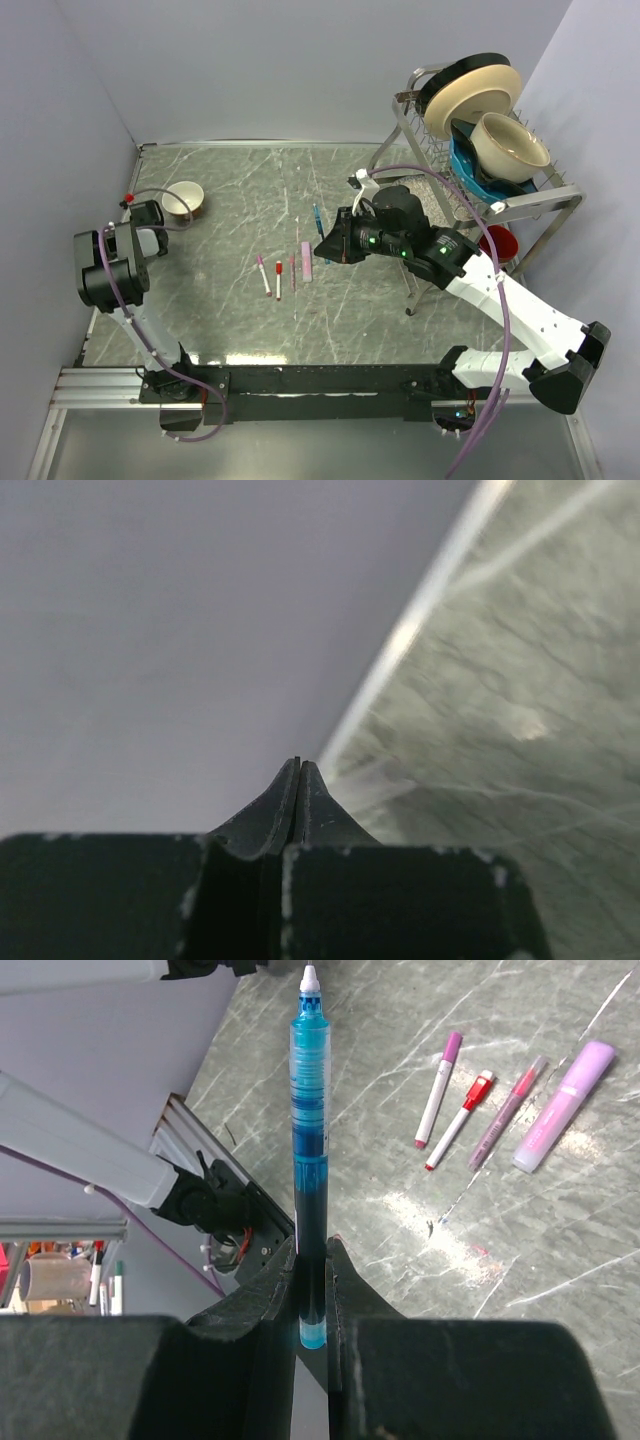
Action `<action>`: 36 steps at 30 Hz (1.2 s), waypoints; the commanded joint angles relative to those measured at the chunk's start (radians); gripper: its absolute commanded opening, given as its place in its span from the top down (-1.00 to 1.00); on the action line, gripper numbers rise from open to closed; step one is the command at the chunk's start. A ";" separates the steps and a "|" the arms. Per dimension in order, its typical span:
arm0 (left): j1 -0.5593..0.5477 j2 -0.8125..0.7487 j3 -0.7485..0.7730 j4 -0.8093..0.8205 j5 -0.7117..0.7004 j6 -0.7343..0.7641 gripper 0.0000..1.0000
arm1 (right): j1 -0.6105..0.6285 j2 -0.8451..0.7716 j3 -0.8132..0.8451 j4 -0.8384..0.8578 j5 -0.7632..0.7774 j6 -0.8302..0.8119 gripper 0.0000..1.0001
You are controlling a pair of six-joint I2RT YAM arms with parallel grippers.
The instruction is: Insert the pens into the pen caps
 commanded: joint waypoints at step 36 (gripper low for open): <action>-0.227 -0.225 0.048 -0.169 0.168 -0.202 0.89 | 0.001 -0.127 0.004 0.036 0.028 -0.007 1.00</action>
